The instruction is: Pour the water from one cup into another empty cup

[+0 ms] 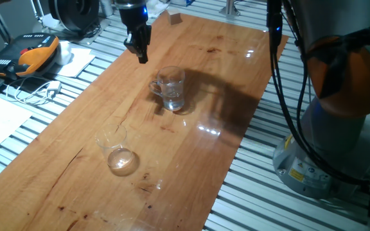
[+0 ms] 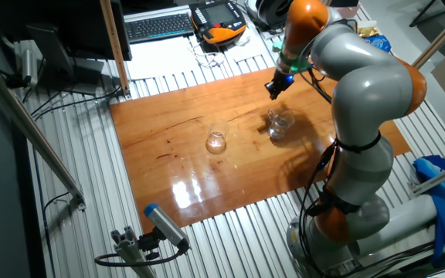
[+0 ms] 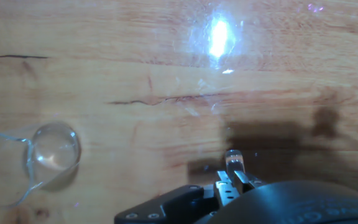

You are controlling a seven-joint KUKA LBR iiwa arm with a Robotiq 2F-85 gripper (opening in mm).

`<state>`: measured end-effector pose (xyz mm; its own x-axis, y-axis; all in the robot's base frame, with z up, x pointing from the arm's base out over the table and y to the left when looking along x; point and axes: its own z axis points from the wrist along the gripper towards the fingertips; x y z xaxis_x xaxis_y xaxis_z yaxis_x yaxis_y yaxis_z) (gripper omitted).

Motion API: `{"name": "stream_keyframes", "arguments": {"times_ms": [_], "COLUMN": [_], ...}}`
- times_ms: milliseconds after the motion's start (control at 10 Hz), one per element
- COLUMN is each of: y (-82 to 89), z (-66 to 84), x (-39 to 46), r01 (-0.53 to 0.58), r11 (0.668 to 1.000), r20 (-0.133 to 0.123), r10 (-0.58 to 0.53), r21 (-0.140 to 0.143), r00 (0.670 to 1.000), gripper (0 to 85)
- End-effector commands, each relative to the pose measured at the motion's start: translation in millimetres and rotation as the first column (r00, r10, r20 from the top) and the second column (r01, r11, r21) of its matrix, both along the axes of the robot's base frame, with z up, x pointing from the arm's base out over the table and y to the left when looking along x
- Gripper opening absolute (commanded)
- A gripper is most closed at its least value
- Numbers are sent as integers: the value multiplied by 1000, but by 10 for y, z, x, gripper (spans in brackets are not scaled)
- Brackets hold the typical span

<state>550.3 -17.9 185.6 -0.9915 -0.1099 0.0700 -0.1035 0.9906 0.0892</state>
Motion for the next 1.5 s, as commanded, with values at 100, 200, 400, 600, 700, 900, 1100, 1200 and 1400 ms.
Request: {"name": "stream_keyframes", "arguments": {"times_ms": [100,200,400,600,700,900,1100,1200,1400], "y": [26,17,0,-16,-15,-7,26,32,16], "z": [-40,-66,-111,-158,-177,-201,-266,-301,-364], "x": [-1,12,28,24,22,22,2,-11,-35], "r01": [7,5,-7,-11,-15,-21,-22,-22,-27], "r11": [1000,1000,1000,999,999,998,996,996,995], "r20": [2,12,22,25,31,33,54,61,73], "r10": [-7,-4,7,12,17,23,27,27,34], "r21": [1,-13,-27,-32,-41,-56,-82,-82,-93], "r00": [1000,1000,1000,1000,999,999,998,998,997], "gripper": [340,340,340,340,340,340,340,340,340]}}
